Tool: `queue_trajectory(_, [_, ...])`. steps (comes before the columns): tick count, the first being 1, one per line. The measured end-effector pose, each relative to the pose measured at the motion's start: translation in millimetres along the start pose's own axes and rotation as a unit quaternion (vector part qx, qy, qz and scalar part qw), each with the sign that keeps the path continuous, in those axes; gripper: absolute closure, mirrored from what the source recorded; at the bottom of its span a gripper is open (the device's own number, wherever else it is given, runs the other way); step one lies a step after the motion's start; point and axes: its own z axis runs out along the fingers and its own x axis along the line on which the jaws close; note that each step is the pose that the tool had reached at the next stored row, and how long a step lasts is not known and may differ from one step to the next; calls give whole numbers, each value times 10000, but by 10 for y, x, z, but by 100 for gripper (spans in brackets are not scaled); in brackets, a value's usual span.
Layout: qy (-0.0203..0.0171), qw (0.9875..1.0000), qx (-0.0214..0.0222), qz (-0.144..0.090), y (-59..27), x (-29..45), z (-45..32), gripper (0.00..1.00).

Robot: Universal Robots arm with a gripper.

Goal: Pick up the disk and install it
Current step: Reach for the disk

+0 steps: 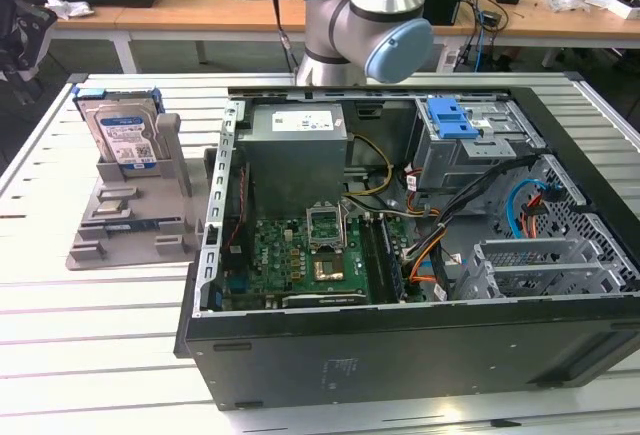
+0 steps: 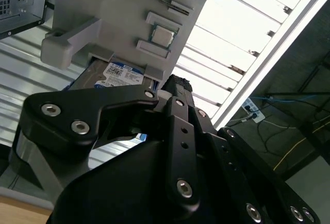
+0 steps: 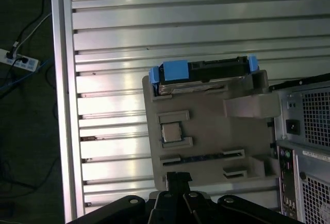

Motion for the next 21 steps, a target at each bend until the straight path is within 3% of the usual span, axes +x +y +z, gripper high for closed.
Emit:
queue_trajectory(3, [-2, 10000, 14, -1, 89, -3, 9, 89])
queue_trajectory(13, [-10, 9999, 123, -16, 345, -55, 36, 89])
queue_trajectory(21, [-9, 9999, 143, -41, 525, -154, 69, 89])
